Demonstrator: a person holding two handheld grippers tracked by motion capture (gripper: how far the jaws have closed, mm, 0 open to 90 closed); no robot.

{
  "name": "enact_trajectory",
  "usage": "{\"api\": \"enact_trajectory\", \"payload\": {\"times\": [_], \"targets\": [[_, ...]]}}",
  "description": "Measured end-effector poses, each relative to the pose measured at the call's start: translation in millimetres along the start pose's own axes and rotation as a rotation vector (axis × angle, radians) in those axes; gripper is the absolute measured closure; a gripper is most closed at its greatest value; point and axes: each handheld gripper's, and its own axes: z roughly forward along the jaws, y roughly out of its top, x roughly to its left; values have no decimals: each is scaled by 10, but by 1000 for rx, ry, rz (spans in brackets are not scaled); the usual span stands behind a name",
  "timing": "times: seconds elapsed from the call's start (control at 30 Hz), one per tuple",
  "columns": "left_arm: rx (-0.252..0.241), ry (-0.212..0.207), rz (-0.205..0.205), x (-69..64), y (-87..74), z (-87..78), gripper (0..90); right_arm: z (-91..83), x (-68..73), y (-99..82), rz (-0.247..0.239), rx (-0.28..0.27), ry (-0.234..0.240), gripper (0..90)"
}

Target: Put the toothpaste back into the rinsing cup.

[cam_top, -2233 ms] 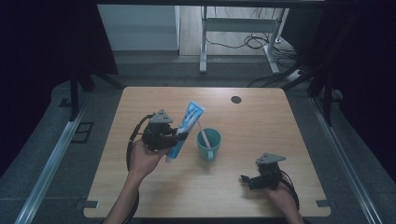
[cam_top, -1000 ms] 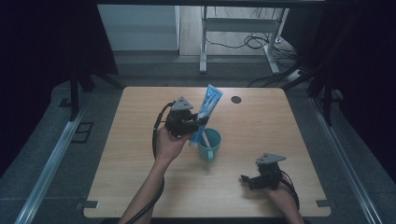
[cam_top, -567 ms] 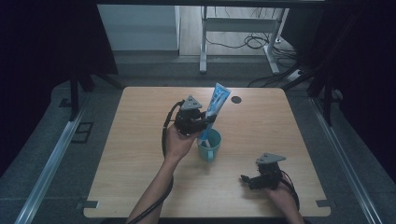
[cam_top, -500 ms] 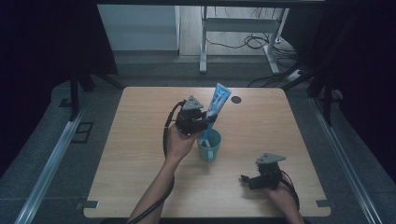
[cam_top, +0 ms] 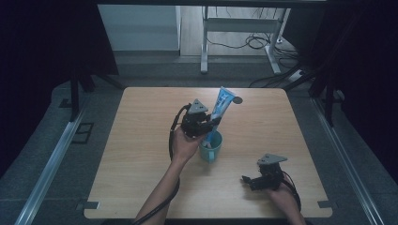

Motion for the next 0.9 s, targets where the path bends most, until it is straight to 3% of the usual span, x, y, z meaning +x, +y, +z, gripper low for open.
{"api": "enact_trajectory", "payload": {"times": [0.9], "targets": [[18, 4, -23, -9, -341, 214, 722, 1, -2, 1, -2, -2, -1, 11]]}}
